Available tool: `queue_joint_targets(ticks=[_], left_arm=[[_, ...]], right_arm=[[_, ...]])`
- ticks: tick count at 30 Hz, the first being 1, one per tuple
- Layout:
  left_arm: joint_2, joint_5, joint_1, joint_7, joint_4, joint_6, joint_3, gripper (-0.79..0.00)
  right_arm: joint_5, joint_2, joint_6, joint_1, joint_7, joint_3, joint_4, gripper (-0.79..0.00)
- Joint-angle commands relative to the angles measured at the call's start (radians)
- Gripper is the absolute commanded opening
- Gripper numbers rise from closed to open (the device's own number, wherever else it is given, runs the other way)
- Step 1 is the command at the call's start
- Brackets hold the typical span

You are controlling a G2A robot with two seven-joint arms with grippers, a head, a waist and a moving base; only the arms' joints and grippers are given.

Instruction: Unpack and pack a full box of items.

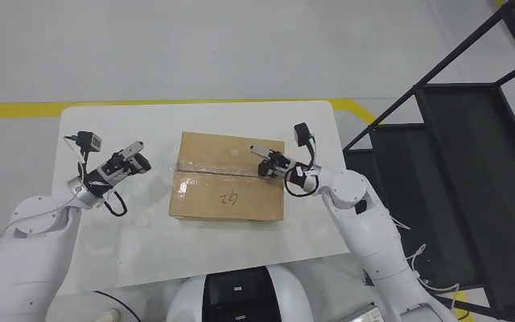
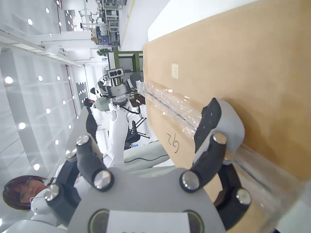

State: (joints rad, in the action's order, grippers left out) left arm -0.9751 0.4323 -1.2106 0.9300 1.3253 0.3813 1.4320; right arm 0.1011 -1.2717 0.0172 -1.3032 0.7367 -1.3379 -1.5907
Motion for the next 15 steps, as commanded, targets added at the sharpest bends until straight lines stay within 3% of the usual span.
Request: queue_joint_targets(ticks=[1,6,9,15], left_arm=[[-0.001,0.000,0.002,-0.004,0.000,0.004,-0.004,0.000],[-0.006,0.020,-0.006,-0.030,0.004,0.031,-0.007,0.000],[-0.009,0.039,-0.015,-0.050,0.007,0.045,-0.005,0.000],[-0.018,0.136,-0.036,-0.143,0.005,0.049,0.016,0.000]], right_arm=[[0.011,0.007,-0.030,-0.051,-0.025,-0.047,-0.037,0.000],[0.121,0.010,-0.198,-0.161,-0.137,-0.134,-0.089,0.000],[0.177,0.011,-0.304,-0.197,-0.192,-0.188,-0.052,0.000],[0.225,0.009,-0.396,-0.234,-0.269,-0.224,-0.048,0.000]])
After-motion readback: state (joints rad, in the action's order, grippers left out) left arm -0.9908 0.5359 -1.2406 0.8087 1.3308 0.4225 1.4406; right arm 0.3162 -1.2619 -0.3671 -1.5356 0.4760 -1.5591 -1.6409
